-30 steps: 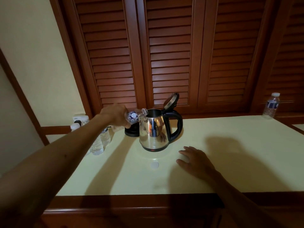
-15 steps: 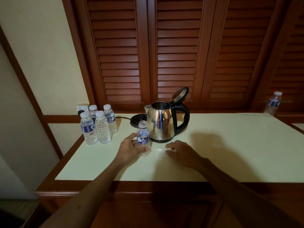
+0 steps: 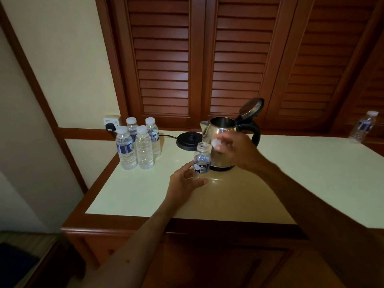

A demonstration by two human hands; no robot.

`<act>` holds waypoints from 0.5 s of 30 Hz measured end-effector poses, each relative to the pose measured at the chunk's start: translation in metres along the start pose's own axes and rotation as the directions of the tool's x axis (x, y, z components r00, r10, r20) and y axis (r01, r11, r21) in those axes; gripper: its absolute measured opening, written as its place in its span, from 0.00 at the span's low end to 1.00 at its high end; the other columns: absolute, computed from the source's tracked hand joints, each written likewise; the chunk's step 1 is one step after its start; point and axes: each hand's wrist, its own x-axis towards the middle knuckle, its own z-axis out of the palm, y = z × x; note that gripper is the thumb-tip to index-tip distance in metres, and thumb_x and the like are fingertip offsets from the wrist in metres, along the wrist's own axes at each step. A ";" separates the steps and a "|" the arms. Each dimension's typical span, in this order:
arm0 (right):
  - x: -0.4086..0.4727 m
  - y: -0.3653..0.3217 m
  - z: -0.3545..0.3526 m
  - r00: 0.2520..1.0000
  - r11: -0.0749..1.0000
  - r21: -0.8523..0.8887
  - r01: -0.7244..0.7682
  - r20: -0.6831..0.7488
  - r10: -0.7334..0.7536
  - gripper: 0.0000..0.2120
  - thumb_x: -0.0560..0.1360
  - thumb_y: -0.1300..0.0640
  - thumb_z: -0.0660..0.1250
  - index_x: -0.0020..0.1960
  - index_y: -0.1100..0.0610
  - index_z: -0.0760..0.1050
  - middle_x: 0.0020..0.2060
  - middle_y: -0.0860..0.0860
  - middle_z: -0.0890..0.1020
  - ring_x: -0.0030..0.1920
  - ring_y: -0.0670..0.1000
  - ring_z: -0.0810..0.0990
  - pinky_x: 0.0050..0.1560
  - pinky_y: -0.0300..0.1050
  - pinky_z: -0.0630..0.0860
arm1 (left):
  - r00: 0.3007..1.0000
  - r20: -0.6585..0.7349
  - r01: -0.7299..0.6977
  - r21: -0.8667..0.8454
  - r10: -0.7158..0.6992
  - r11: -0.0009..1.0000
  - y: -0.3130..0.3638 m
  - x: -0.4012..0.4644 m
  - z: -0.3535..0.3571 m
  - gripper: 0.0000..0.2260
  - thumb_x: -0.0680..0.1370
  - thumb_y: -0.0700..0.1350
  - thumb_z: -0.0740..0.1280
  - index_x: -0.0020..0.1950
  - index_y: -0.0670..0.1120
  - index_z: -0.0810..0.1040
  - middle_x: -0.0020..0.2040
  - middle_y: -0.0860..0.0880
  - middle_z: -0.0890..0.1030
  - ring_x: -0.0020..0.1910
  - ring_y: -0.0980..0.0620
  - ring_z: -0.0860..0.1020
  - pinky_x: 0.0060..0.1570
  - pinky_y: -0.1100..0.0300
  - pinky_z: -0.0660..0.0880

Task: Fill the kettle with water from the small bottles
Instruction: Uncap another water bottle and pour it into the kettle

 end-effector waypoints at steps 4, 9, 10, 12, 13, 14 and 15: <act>0.026 -0.028 -0.004 0.966 0.974 -0.136 0.182 0.211 -0.151 0.16 0.75 0.62 0.68 0.62 0.58 0.79 0.54 0.51 0.79 0.52 0.49 0.76 0.53 0.44 0.72 | 0.996 0.011 0.087 -0.015 -0.086 0.996 0.004 0.003 -0.001 0.32 0.70 0.48 0.78 0.73 0.51 0.72 0.62 0.52 0.80 0.58 0.56 0.76 0.54 0.65 0.71; 0.039 -0.032 -0.001 0.920 0.934 -0.246 0.260 0.356 -0.163 0.16 0.73 0.64 0.68 0.61 0.60 0.79 0.56 0.54 0.81 0.52 0.46 0.72 0.56 0.44 0.68 | 0.996 0.024 0.092 -0.039 -0.091 0.995 0.001 0.005 -0.003 0.31 0.70 0.46 0.78 0.71 0.52 0.74 0.54 0.56 0.80 0.52 0.59 0.76 0.41 0.80 0.68; 0.042 -0.031 -0.001 0.918 0.930 -0.260 0.262 0.363 -0.157 0.15 0.74 0.63 0.68 0.61 0.60 0.79 0.55 0.54 0.81 0.51 0.46 0.73 0.56 0.45 0.69 | 0.996 0.028 0.091 -0.047 -0.089 0.995 0.000 0.005 -0.003 0.30 0.70 0.46 0.78 0.70 0.53 0.74 0.53 0.57 0.80 0.51 0.59 0.77 0.40 0.80 0.69; 0.043 -0.028 0.001 0.915 0.930 -0.273 0.245 0.382 -0.128 0.14 0.75 0.62 0.67 0.60 0.59 0.79 0.54 0.53 0.81 0.50 0.47 0.74 0.54 0.47 0.70 | 0.996 0.036 0.088 -0.068 -0.086 0.994 -0.002 0.005 -0.003 0.28 0.70 0.45 0.79 0.68 0.53 0.76 0.52 0.56 0.82 0.51 0.57 0.79 0.45 0.78 0.71; 0.044 -0.027 0.001 0.912 0.925 -0.292 0.241 0.395 -0.113 0.12 0.75 0.60 0.67 0.58 0.59 0.80 0.52 0.53 0.81 0.50 0.48 0.75 0.54 0.48 0.71 | 0.996 0.038 0.085 -0.074 -0.082 0.994 -0.004 0.005 -0.002 0.28 0.70 0.45 0.79 0.68 0.53 0.77 0.53 0.55 0.83 0.53 0.55 0.80 0.49 0.73 0.73; 0.045 -0.027 0.003 0.908 0.906 -0.340 0.251 0.407 -0.098 0.10 0.76 0.57 0.66 0.55 0.59 0.80 0.50 0.54 0.81 0.50 0.51 0.76 0.53 0.50 0.72 | 0.996 0.039 0.082 -0.077 -0.080 0.994 -0.005 0.006 -0.002 0.28 0.69 0.45 0.79 0.68 0.53 0.77 0.55 0.53 0.84 0.55 0.53 0.80 0.52 0.68 0.73; 0.045 -0.029 0.005 0.905 0.868 -0.416 0.270 0.417 -0.082 0.11 0.77 0.54 0.64 0.51 0.60 0.80 0.47 0.54 0.81 0.48 0.52 0.77 0.52 0.51 0.73 | 0.996 0.041 0.077 -0.072 -0.074 0.994 -0.005 0.006 -0.001 0.28 0.70 0.46 0.79 0.69 0.53 0.76 0.57 0.52 0.84 0.57 0.52 0.80 0.54 0.65 0.74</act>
